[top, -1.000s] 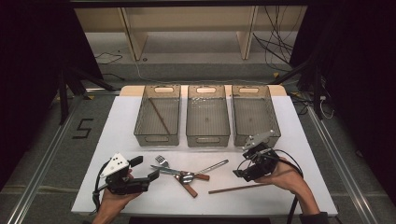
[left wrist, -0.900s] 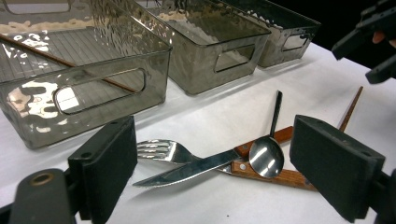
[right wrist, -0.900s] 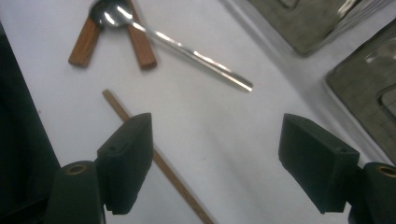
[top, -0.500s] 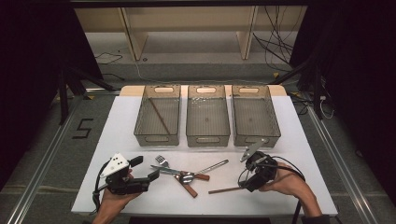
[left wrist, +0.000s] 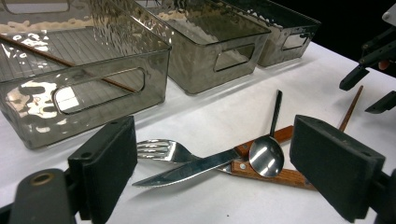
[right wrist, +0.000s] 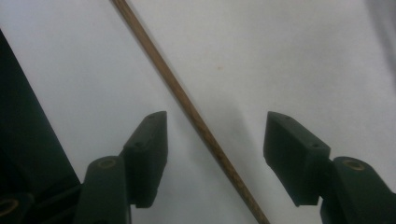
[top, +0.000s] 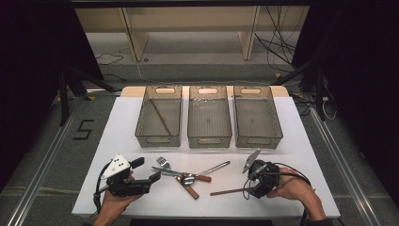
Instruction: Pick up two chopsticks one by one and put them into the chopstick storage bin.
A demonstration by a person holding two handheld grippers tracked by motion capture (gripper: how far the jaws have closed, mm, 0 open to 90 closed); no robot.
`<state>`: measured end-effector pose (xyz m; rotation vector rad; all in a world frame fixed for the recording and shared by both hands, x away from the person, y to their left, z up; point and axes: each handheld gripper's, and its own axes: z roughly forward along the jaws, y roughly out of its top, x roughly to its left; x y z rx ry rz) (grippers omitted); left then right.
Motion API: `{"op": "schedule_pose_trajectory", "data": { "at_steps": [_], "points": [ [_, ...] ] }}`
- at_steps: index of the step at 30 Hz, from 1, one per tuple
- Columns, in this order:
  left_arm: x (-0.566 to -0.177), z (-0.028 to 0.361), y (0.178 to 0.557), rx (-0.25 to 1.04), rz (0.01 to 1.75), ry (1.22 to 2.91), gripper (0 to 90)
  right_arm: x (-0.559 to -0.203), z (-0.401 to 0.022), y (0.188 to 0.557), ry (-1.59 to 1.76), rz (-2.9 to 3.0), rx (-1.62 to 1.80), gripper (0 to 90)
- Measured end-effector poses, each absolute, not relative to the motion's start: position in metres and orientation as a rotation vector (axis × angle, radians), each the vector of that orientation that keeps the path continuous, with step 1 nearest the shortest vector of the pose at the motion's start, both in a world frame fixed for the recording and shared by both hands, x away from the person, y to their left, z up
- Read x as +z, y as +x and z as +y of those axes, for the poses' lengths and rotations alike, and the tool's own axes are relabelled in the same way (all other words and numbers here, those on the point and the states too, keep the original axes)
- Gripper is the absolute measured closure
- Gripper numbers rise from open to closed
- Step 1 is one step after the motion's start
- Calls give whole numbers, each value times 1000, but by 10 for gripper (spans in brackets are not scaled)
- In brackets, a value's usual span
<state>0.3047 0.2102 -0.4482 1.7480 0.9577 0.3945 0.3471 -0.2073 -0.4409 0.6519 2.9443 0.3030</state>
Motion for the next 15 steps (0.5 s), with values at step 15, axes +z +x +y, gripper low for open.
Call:
{"op": "schedule_pose_trajectory", "data": {
  "at_steps": [15],
  "points": [
    [-449,210,305,393,959,1749,146,-450,-202,349,564,2991,162,628]
  ]
}}
